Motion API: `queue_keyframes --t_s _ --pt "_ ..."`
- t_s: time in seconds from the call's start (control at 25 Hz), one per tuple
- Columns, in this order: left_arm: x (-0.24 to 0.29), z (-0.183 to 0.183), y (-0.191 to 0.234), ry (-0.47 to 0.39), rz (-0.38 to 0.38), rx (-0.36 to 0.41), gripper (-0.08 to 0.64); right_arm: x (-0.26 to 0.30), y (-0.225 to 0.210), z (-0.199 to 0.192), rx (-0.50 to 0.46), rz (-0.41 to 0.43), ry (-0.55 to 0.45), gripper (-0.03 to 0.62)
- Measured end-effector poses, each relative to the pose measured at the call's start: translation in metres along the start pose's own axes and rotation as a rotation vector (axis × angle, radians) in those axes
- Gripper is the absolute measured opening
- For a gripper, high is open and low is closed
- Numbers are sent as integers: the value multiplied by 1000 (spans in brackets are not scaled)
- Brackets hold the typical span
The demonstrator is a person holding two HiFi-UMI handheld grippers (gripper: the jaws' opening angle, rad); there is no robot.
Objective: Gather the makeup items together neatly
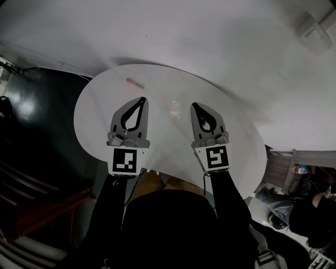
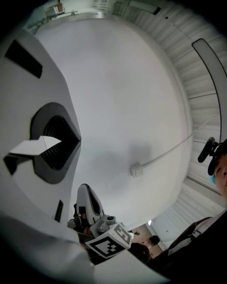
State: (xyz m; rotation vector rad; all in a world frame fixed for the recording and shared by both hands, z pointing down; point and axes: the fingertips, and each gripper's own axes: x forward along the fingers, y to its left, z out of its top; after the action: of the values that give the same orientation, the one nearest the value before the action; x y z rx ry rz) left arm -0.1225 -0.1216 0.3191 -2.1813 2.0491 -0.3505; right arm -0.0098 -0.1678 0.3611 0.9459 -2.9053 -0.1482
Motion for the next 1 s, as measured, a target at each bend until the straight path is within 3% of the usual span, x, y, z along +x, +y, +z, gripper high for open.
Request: queue_keyframes --t_s 0.28,0.48,0.84,1.0 --pt "-15 -11 18 42 108 13 15 21 21 -10 29 121 -8 28" --pt "-24 -23 30 62 125 10 15 30 42 -12 31 162 -4 28" --pt "-12 -45 85 37 53 66 15 78 74 -15 -5 110 59 28" --pt "-5 -58 117 23 4 2 15 107 93 -19 -2 77 123 29"
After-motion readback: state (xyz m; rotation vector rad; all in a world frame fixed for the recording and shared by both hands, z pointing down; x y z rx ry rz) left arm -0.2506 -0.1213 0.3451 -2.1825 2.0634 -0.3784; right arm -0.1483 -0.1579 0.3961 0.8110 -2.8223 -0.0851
